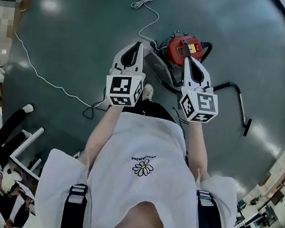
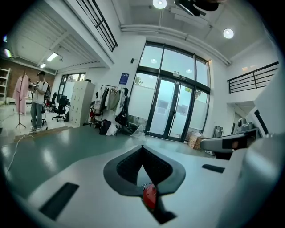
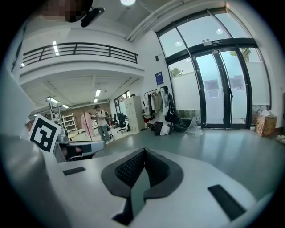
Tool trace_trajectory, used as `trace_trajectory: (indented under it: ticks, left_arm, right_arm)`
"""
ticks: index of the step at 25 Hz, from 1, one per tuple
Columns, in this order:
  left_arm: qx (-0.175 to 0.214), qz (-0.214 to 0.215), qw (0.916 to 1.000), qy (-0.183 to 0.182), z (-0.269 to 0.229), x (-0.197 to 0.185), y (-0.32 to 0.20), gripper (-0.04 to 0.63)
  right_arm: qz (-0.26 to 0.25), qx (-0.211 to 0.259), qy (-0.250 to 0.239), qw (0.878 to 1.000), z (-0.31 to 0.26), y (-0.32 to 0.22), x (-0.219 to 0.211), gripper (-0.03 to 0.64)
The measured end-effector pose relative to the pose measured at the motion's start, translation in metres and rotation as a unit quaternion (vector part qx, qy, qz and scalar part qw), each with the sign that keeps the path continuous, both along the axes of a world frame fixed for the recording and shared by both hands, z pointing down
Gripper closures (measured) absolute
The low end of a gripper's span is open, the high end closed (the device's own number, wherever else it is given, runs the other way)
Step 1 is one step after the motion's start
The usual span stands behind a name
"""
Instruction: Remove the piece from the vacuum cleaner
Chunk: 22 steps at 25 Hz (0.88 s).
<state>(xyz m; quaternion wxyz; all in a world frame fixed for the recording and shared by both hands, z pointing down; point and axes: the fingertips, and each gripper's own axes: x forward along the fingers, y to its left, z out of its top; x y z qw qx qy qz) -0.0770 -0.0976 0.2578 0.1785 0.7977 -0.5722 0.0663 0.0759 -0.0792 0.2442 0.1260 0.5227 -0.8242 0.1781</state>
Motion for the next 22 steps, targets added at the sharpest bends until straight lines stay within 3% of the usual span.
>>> trace_trajectory:
  ticks: [4, 7, 11, 14, 18, 22]
  left_arm:
    - [-0.059, 0.005, 0.9982, 0.011, 0.033, 0.005, -0.017, 0.592]
    - [-0.102, 0.008, 0.9948, -0.004, 0.067, 0.009, -0.027, 0.592]
    - [-0.148, 0.019, 0.9888, -0.003, 0.139, 0.027, -0.040, 0.592]
    - [-0.210, 0.007, 0.9777, 0.012, 0.224, 0.043, -0.046, 0.574]
    - [-0.316, -0.021, 0.9461, 0.067, 0.335, 0.066, -0.038, 0.404]
    - [-0.426, -0.089, 0.8910, 0.129, 0.434, 0.077, -0.015, 0.394]
  right_arm:
    - [0.020, -0.017, -0.005, 1.000, 0.023, -0.025, 0.005, 0.604]
    - [0.023, -0.036, -0.002, 0.999, 0.060, -0.043, 0.012, 0.604]
    - [0.000, -0.064, 0.040, 0.997, 0.151, -0.067, 0.026, 0.604]
    - [-0.014, -0.097, 0.076, 0.992, 0.237, -0.082, 0.040, 0.604]
    - [-0.044, -0.116, 0.120, 0.985, 0.327, -0.090, 0.050, 0.604]
    - [-0.068, -0.125, 0.159, 0.977, 0.386, -0.093, 0.055, 0.604]
